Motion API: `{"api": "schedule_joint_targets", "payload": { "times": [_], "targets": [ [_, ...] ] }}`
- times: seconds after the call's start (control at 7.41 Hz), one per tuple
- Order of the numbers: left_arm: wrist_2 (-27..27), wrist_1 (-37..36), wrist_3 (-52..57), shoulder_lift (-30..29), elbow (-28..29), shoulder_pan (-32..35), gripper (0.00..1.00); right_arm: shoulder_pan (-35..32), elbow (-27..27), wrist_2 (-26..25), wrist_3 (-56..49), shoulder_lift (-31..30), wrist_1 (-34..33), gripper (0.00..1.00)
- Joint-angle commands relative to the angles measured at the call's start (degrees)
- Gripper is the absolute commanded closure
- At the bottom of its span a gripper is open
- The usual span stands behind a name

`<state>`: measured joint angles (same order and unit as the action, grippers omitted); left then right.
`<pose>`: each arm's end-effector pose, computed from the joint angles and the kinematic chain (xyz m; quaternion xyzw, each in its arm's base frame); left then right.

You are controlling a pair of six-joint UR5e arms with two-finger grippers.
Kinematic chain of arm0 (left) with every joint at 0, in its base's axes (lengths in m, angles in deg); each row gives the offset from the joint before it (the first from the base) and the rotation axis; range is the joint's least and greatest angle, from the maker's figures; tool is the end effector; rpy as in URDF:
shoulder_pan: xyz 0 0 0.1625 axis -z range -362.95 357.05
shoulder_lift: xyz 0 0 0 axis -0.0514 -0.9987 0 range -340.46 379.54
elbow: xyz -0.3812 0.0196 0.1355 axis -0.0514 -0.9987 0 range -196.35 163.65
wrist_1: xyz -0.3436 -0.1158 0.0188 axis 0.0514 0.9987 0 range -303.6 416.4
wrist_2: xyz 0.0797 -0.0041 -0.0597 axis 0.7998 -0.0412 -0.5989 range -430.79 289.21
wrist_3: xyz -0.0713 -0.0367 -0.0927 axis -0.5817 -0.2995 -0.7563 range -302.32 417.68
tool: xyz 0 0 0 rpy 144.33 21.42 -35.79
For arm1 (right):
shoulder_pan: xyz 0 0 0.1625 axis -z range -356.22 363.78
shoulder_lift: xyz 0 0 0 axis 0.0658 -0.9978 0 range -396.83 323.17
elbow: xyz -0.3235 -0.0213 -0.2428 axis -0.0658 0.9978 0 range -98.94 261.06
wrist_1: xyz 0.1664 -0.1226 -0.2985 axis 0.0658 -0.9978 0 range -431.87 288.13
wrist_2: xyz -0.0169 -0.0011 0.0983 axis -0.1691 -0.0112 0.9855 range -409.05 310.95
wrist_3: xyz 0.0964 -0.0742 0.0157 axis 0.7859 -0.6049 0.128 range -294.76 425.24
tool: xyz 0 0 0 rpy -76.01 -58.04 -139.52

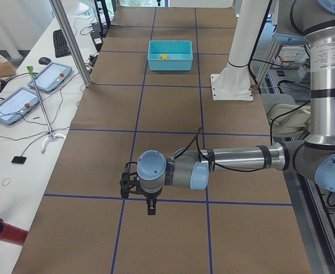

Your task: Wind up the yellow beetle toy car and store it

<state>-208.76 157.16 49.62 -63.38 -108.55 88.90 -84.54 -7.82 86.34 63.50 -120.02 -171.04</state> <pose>-0.0550 -0.3926 0.6646 0.0248 0.4079 -0.0580 0.9108 0.0318 -0.4796 0.6232 -0.0278 -0.3857 -0.0158 0.9221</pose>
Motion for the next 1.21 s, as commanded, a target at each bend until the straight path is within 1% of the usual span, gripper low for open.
{"api": "schedule_joint_targets", "payload": {
  "times": [0.0, 0.13, 0.27, 0.67, 0.81, 1.08],
  "targets": [
    [0.07, -0.04, 0.15, 0.04, 0.01, 0.00, 0.00, 0.95, 0.02, -1.35, 0.50, 0.04, 3.26, 0.00],
    [0.07, -0.04, 0.15, 0.04, -0.08, 0.00, 0.00, 2.26, -0.50, -3.71, 3.72, 0.57, 4.42, 0.00],
    [0.07, -0.04, 0.15, -0.05, -0.08, 0.00, 0.00, 2.62, -0.77, -3.82, 7.76, 0.92, 4.51, 0.00],
    [0.07, -0.04, 0.24, -0.05, -0.08, 0.00, 0.00, 2.54, -1.91, -3.03, 7.71, 0.05, 4.08, 0.00],
    [0.07, -0.04, 0.24, -0.05, -0.08, 0.00, 0.00, 2.45, -3.13, -3.03, 7.71, -0.83, 3.99, 0.00],
    [0.07, -0.04, 0.24, -0.05, -0.08, 0.00, 0.00, 2.45, -3.23, -3.20, 7.71, -1.27, 4.16, 0.00]
  ]
}}
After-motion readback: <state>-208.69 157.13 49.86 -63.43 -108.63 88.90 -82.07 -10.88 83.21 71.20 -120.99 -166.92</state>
